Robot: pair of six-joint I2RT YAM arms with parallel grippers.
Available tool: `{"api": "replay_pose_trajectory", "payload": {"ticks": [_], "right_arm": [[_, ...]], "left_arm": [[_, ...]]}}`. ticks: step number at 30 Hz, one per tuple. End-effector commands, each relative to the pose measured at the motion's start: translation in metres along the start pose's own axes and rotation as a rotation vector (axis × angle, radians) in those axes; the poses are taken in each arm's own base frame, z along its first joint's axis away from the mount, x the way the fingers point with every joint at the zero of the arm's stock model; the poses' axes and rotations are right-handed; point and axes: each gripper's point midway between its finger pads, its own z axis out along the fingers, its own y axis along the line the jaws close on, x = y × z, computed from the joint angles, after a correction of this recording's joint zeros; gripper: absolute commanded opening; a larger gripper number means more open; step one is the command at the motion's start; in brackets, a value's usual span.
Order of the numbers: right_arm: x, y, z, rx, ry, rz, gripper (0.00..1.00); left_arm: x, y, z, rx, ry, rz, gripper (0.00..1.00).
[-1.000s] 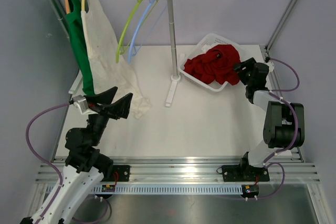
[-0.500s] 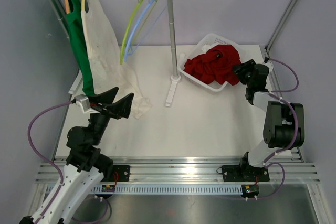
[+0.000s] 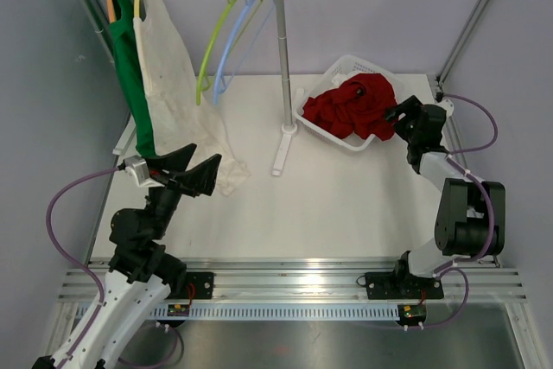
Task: Remove the t-shirt from the hanger
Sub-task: Hang the hanger back to the clothesline with the left arm
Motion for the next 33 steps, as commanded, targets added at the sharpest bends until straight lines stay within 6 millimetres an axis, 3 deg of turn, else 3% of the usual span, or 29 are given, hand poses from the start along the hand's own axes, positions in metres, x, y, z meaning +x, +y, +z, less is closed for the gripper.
{"api": "replay_pose_trajectory", "payload": {"ticks": [1, 3, 4, 10, 13, 14, 20, 21, 33], "right_arm": [[0.001, 0.000, 0.008, -0.010, 0.016, -0.023, 0.76], [0.006, -0.001, 0.012, -0.018, 0.028, -0.019, 0.72], [0.006, 0.000, 0.012, -0.024, 0.028, -0.020, 0.66], [0.010, 0.004, 0.016, -0.050, 0.047, -0.007, 0.59], [0.012, 0.005, 0.017, -0.059, 0.053, -0.003, 0.40], [0.009, 0.007, 0.015, -0.060, 0.044, -0.001, 0.28], [0.000, 0.007, 0.005, -0.046, 0.006, -0.009, 0.10], [0.000, 0.007, 0.004, -0.046, 0.004, -0.007, 0.00], [-0.020, 0.023, -0.010, -0.076, -0.064, -0.023, 0.00]], "left_arm": [[-0.007, -0.009, 0.002, 0.043, -0.019, 0.011, 0.99], [-0.006, -0.008, 0.002, 0.039, -0.018, 0.011, 0.99], [-0.006, -0.008, 0.002, 0.038, -0.017, 0.013, 0.99], [-0.006, -0.008, 0.002, 0.038, -0.013, 0.014, 0.99], [-0.006, -0.008, 0.002, 0.037, -0.014, 0.014, 0.99], [-0.006, -0.008, 0.002, 0.038, -0.013, 0.014, 0.99], [-0.004, -0.007, 0.002, 0.036, -0.008, 0.014, 0.99], [-0.004, -0.007, 0.002, 0.034, -0.008, 0.016, 0.99], [-0.002, -0.008, 0.005, 0.036, 0.005, 0.017, 0.99]]}}
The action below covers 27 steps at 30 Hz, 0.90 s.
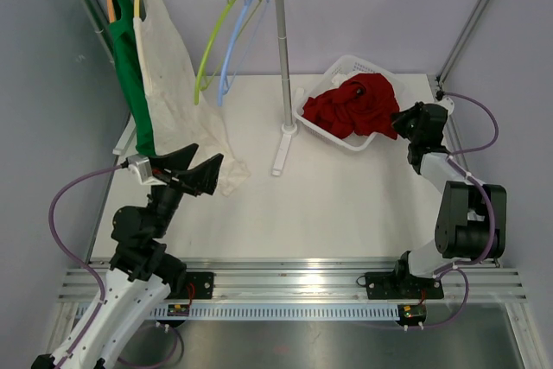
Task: Remove the t-shirt from the hanger
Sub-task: Hang the hanger back to the clothesline with the left arm
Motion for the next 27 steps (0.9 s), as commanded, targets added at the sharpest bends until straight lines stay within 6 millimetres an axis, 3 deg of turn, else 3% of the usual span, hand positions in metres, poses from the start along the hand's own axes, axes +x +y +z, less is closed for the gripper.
{"api": "replay_pose_trajectory", "payload": {"ticks": [1, 2, 3, 6, 9, 12, 13, 15, 18, 19, 22, 23, 27], "right_arm": [[-0.024, 0.024, -0.005, -0.075, -0.073, -0.015, 0.00], [-0.019, 0.036, -0.004, -0.113, -0.050, -0.030, 0.00], [-0.027, 0.050, -0.002, -0.143, -0.056, -0.049, 0.00], [-0.013, 0.077, 0.002, -0.196, 0.001, -0.122, 0.00], [-0.026, 0.109, 0.005, -0.276, -0.022, -0.150, 0.00], [-0.022, 0.125, 0.015, -0.300, -0.009, -0.166, 0.00], [-0.009, 0.118, 0.026, -0.280, 0.028, -0.165, 0.00], [-0.003, 0.111, 0.039, -0.241, 0.040, -0.139, 0.00], [0.030, 0.075, 0.066, -0.122, 0.102, -0.047, 0.00], [0.051, 0.059, 0.076, -0.086, 0.146, -0.029, 0.00], [0.086, 0.041, 0.091, -0.057, 0.236, 0.017, 0.00], [0.093, 0.045, 0.092, -0.071, 0.270, 0.015, 0.01], [0.090, 0.051, 0.096, -0.064, 0.277, -0.064, 0.06]], "left_arm": [[-0.006, -0.008, 0.003, 0.034, -0.009, 0.018, 0.99], [-0.007, -0.008, 0.003, 0.034, -0.009, 0.018, 0.99], [-0.007, -0.008, 0.004, 0.034, -0.009, 0.018, 0.99], [-0.004, -0.007, 0.004, 0.033, -0.003, 0.018, 0.99], [-0.003, -0.006, 0.005, 0.030, -0.003, 0.018, 0.99], [-0.003, -0.006, 0.006, 0.029, 0.002, 0.019, 0.99], [-0.003, -0.007, 0.006, 0.031, 0.001, 0.018, 0.99], [-0.003, -0.006, 0.005, 0.031, 0.001, 0.018, 0.99], [-0.002, -0.006, 0.005, 0.029, 0.002, 0.018, 0.99], [-0.001, -0.005, 0.006, 0.027, 0.003, 0.018, 0.99], [-0.003, -0.006, 0.005, 0.028, 0.001, 0.019, 0.99], [-0.002, -0.005, 0.006, 0.027, 0.003, 0.019, 0.99], [-0.002, -0.005, 0.006, 0.029, 0.002, 0.021, 0.99]]}}
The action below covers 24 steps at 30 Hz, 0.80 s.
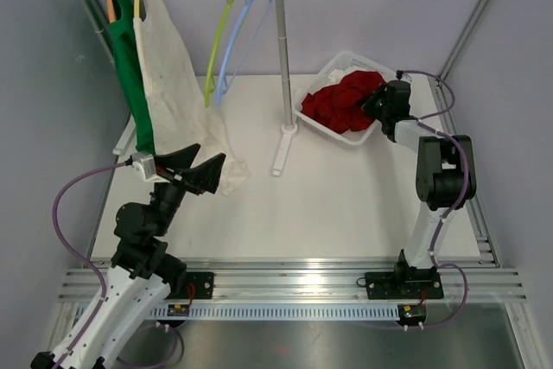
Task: Remove the t-shirt from the hanger
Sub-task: Hang the hanger back to the clothesline with the left arm
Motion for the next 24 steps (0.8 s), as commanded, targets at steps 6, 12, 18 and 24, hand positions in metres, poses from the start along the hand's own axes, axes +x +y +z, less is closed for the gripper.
{"api": "replay_pose_trajectory", "payload": {"ticks": [6, 12, 18, 24], "right_arm": [[0.006, 0.007, -0.018, 0.050, -0.002, -0.118, 0.38], [-0.018, 0.027, -0.031, 0.058, -0.094, -0.171, 0.51], [-0.030, 0.050, -0.043, 0.013, -0.148, -0.234, 0.74], [-0.035, 0.067, -0.059, -0.022, -0.196, -0.284, 0.99]], "left_arm": [[-0.010, -0.009, 0.002, 0.039, -0.028, 0.016, 0.99], [-0.010, -0.010, 0.003, 0.042, -0.027, 0.016, 0.99], [-0.011, -0.010, 0.003, 0.040, -0.026, 0.016, 0.99], [-0.012, -0.010, 0.003, 0.039, -0.023, 0.019, 0.99]]}}
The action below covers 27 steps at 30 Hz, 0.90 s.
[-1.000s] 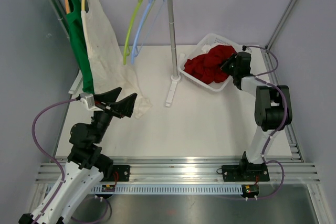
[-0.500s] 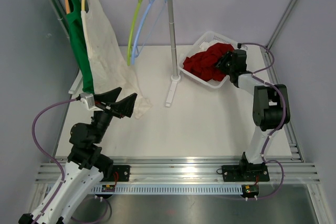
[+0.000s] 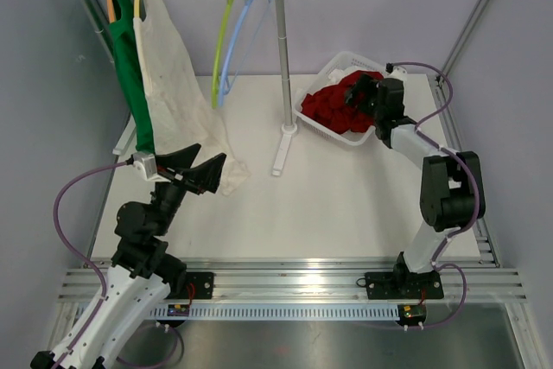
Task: Remove the t-shirt from the hanger
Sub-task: Hang the hanger back to the clothesline with the left arm
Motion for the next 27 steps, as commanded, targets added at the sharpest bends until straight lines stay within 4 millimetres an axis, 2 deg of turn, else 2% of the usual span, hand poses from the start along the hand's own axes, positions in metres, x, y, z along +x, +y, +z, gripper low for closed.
{"api": "replay_pose_trajectory", "payload": {"ticks": [1, 3, 4, 6, 7, 8, 9, 10, 11, 13, 15, 19, 20, 27], "right_arm": [[-0.030, 0.019, -0.019, -0.042, -0.123, -0.059, 0.99], [-0.041, 0.024, -0.030, -0.065, -0.169, -0.067, 1.00], [-0.031, 0.018, -0.034, -0.061, -0.162, -0.068, 0.99], [-0.047, 0.026, -0.049, -0.104, -0.243, -0.068, 0.99], [-0.038, 0.019, -0.053, -0.099, -0.241, -0.069, 0.99], [-0.050, 0.027, -0.063, -0.131, -0.294, -0.068, 1.00], [-0.049, 0.028, -0.067, -0.141, -0.306, -0.077, 0.99], [-0.041, 0.024, -0.070, -0.141, -0.297, -0.084, 0.99], [-0.046, 0.027, -0.076, -0.154, -0.326, -0.085, 1.00], [-0.037, 0.023, -0.081, -0.161, -0.328, -0.101, 1.00], [-0.043, 0.026, -0.090, -0.186, -0.377, -0.110, 0.99], [-0.034, 0.022, -0.103, -0.217, -0.416, -0.126, 0.99], [-0.040, 0.026, -0.109, -0.237, -0.448, -0.125, 0.99], [-0.043, 0.031, -0.124, -0.294, -0.510, -0.110, 0.99]], "left_arm": [[-0.014, -0.011, 0.003, 0.042, -0.031, 0.017, 0.99], [-0.014, -0.012, 0.003, 0.044, -0.031, 0.017, 0.99], [-0.015, -0.012, 0.003, 0.046, -0.031, 0.017, 0.99], [-0.014, -0.012, 0.003, 0.045, -0.026, 0.017, 0.99], [-0.014, -0.012, 0.003, 0.045, -0.026, 0.017, 0.99], [-0.014, -0.012, 0.003, 0.047, -0.026, 0.017, 0.99], [-0.014, -0.013, 0.002, 0.047, -0.027, 0.017, 0.99], [-0.014, -0.012, 0.002, 0.045, -0.026, 0.017, 0.99], [-0.015, -0.013, 0.002, 0.045, -0.030, 0.017, 0.99], [-0.015, -0.013, 0.002, 0.045, -0.030, 0.019, 0.99], [-0.015, -0.013, 0.002, 0.044, -0.028, 0.019, 0.99], [-0.013, -0.011, 0.004, 0.038, -0.020, 0.018, 0.99], [-0.012, -0.010, 0.004, 0.036, -0.017, 0.018, 0.99], [-0.007, -0.010, 0.009, 0.035, 0.009, 0.019, 0.99]]}}
